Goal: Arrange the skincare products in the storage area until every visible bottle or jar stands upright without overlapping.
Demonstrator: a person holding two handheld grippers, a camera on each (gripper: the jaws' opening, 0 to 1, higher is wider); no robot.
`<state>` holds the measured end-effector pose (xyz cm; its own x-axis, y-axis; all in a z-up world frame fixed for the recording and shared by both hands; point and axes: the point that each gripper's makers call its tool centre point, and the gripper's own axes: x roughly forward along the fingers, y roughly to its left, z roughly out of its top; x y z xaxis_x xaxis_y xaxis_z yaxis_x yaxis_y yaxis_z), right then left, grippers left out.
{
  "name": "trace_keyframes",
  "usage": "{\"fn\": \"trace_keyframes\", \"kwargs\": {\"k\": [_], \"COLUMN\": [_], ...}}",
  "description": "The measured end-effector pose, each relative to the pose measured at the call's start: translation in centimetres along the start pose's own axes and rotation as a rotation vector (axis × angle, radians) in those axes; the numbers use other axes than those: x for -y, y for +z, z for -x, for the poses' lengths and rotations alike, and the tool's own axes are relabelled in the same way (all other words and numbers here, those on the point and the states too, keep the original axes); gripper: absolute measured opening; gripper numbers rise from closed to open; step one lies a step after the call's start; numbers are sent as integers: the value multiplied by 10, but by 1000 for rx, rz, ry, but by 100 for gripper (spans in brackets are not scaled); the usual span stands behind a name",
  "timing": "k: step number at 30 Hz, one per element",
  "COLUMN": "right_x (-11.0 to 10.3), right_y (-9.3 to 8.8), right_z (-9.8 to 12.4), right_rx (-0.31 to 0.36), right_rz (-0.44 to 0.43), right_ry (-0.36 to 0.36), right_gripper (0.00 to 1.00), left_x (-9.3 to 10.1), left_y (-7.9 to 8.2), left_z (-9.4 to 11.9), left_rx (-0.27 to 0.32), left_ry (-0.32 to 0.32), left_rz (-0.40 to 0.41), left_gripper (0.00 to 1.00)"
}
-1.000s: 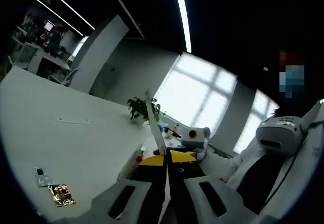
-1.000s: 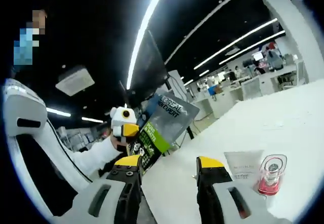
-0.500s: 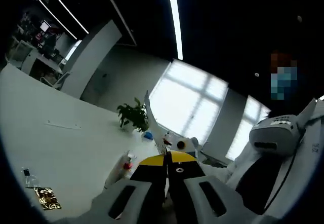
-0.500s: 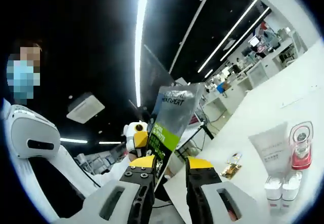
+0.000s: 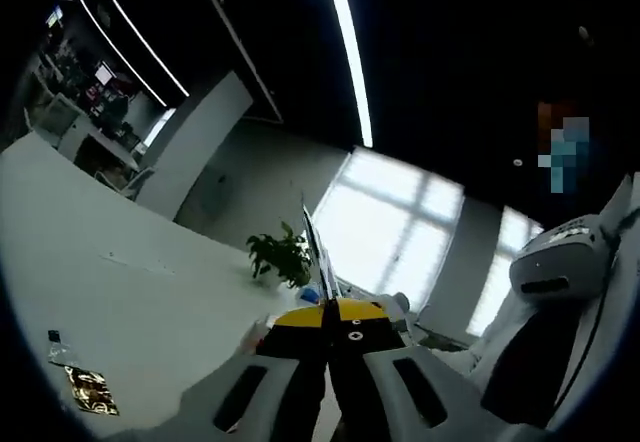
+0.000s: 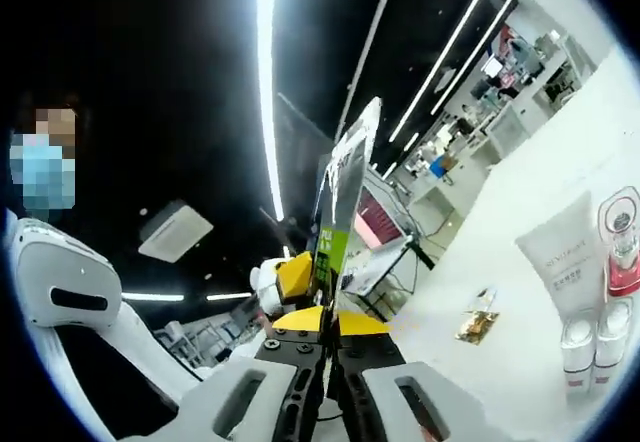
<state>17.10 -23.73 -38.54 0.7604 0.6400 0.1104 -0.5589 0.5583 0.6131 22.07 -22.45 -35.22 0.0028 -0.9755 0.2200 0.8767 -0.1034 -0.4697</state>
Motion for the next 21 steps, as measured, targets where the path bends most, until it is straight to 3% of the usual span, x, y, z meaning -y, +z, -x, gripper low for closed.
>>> {"fn": "trace_keyframes", "kwargs": {"k": [5, 7, 8, 10, 13, 16, 19, 21], "right_x": [-7, -4, -4, -6, -6, -10, -10, -8], "right_y": [-1, -7, -9, -12, -22, -30, -37, -42], "right_z": [3, 5, 6, 7, 12, 13, 14, 14], "right_rx": [-56, -97, -102, -119, -186, -229, -264, -284], "right_rz": [12, 43, 33, 11, 48, 54, 45, 48], "right_ry": [37, 18, 24, 34, 43, 58, 66, 64], "right_gripper": [0, 0, 0, 0, 0, 0, 0, 0], "left_x": [0, -2, 3, 4, 3, 3, 4, 4], "left_y": [0, 5, 10, 14, 5, -8, -17, -20], "left_z": [3, 3, 3, 3, 1, -3, -8, -12], "left_rx": [-17, -6, 7, 11, -69, -143, -186, -195], "left_ry": [-6, -3, -40, -55, -62, -79, -82, -91], "left_rz": [0, -6, 30, 33, -16, -10, -30, -25], "left_gripper": [2, 9, 12, 17, 22, 24, 21, 13]}}
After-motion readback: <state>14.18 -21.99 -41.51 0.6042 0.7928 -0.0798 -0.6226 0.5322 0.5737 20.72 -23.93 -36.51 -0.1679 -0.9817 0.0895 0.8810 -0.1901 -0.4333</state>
